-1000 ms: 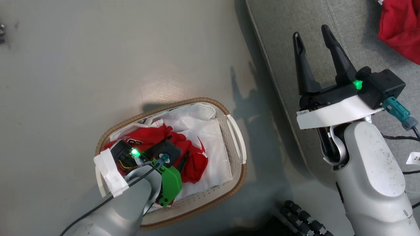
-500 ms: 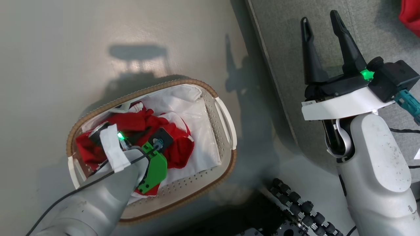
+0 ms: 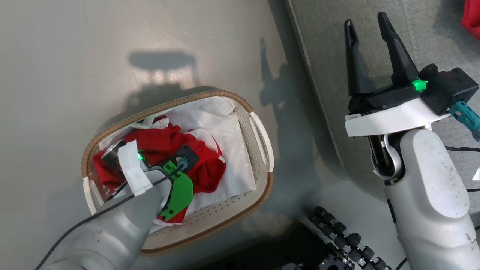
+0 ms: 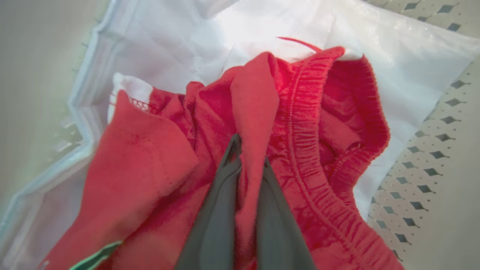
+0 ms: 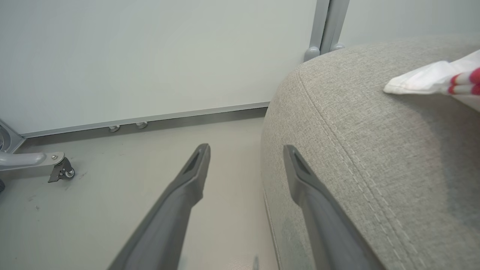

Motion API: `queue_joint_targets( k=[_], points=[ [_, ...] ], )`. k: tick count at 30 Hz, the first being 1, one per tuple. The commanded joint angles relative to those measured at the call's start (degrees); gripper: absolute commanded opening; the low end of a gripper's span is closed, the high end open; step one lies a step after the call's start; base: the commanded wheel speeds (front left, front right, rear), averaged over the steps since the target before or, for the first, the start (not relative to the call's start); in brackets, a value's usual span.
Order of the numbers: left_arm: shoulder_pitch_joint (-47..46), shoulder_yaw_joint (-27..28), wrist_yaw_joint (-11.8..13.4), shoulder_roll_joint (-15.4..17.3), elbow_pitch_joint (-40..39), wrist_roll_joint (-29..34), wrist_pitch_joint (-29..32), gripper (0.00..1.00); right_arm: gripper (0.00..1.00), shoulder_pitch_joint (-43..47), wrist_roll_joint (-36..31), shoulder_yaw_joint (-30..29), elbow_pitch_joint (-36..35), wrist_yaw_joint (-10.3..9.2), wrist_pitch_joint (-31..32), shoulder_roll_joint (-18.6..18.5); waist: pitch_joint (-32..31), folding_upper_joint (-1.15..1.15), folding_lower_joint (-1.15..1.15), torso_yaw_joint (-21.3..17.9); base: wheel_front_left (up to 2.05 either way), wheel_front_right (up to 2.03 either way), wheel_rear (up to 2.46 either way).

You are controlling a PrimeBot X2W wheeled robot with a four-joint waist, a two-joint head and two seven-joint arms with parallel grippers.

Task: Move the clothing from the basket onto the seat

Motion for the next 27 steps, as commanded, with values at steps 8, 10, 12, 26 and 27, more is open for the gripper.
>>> queue_joint_targets(
  k=[8, 10, 12, 26, 27],
  points=[
    [3.45, 3.07, 0.46, -1.81, -1.68, -4.13, -6.33, 0.00, 1.00, 2.12, -0.71, -0.41, 2.86, -0.06, -0.11, -0.16, -8.44, 0.00, -0.01, 1.58, 0.00, 0.00, 0.00],
    [4.40, 3.68, 0.80, -2.01, -2.76, -4.96, -7.11, 0.00, 1.00, 2.73, -1.15, -0.73, 3.52, -0.06, -0.11, -0.18, -10.64, 0.00, -0.01, 2.07, 0.00, 0.00, 0.00],
    [5.32, 4.46, 1.16, -2.15, -4.28, -5.70, -7.42, 0.00, 1.00, 3.45, -1.60, -0.99, 4.12, -0.06, -0.10, -0.17, -12.75, 0.00, -0.01, 2.60, 0.00, 0.00, 0.00],
    [16.62, 16.33, 3.99, -1.09, -26.63, -2.63, -7.55, 0.00, 1.00, 9.63, -4.17, -1.25, 7.63, -0.06, -0.11, -0.19, -26.41, 0.00, -0.01, 6.67, 0.00, 0.00, 0.00],
    [17.48, 17.27, 3.94, -1.07, -27.68, -2.20, -7.54, 0.00, 1.00, 10.05, -4.27, -1.07, 7.80, -0.06, -0.11, -0.19, -27.08, 0.00, -0.01, 6.78, 0.00, 0.00, 0.00]
  ],
)
